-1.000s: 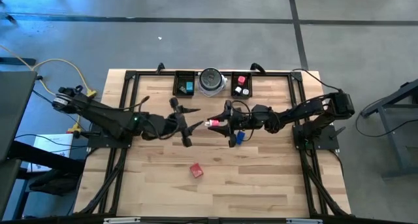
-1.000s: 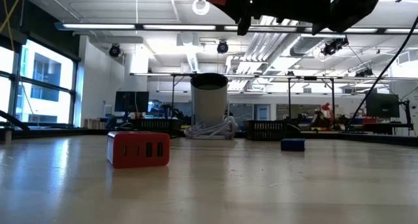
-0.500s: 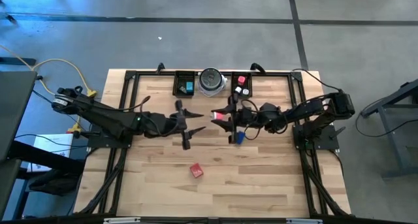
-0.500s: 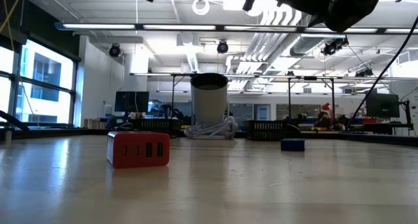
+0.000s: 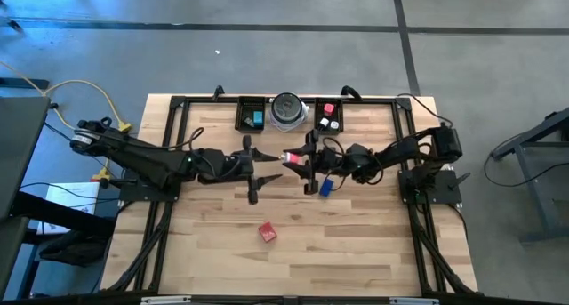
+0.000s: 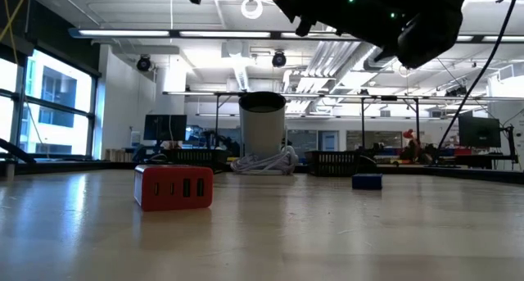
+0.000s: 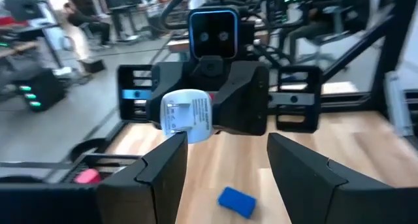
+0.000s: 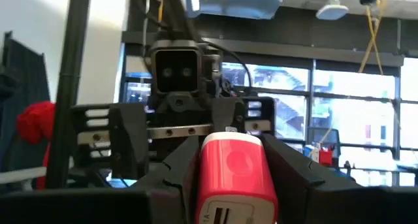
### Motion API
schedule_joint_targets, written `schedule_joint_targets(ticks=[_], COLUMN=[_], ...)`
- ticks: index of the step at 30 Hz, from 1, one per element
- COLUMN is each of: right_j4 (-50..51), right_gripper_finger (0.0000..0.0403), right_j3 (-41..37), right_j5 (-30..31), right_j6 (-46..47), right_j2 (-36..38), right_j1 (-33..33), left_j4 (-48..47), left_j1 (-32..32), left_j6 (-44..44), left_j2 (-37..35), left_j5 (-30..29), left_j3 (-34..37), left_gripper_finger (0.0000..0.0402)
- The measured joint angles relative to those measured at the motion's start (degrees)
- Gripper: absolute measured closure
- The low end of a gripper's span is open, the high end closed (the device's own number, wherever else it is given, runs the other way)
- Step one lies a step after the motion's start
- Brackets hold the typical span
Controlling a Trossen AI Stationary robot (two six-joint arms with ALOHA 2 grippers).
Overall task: Pick & Place Office items
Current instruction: Put the pink white charger adapter into the right black basket
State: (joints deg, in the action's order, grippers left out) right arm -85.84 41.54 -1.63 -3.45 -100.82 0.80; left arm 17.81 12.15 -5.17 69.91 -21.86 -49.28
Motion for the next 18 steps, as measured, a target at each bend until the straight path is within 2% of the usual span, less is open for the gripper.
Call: schedule_joint_targets(ticks=[6,13,18], right_j4=[-0.1,-0.1,-0.1], right_gripper_finger=[0.0279,0.0279,0.0279], right_j3=[0.1,0.2,0.3], right_j5=[-1.1,-1.7,-1.9], right_j6=[-2.9,-5.7,-5.4], right_j2=[0.3,1.1,1.2], right_j1=[1.4,3.4,3.4], left_j4=[0.8,3.4,5.6], left_j1=[-2.1,-3.8,-5.2], left_j6=[2.2,3.2,4.4], left_j2=[0.1,0.1,1.1], left_j5=[5.7,6.5,11.4], left_j3=[0.0,1.7,2.0], left_gripper_finger=[0.0198,0.0198,0.0198])
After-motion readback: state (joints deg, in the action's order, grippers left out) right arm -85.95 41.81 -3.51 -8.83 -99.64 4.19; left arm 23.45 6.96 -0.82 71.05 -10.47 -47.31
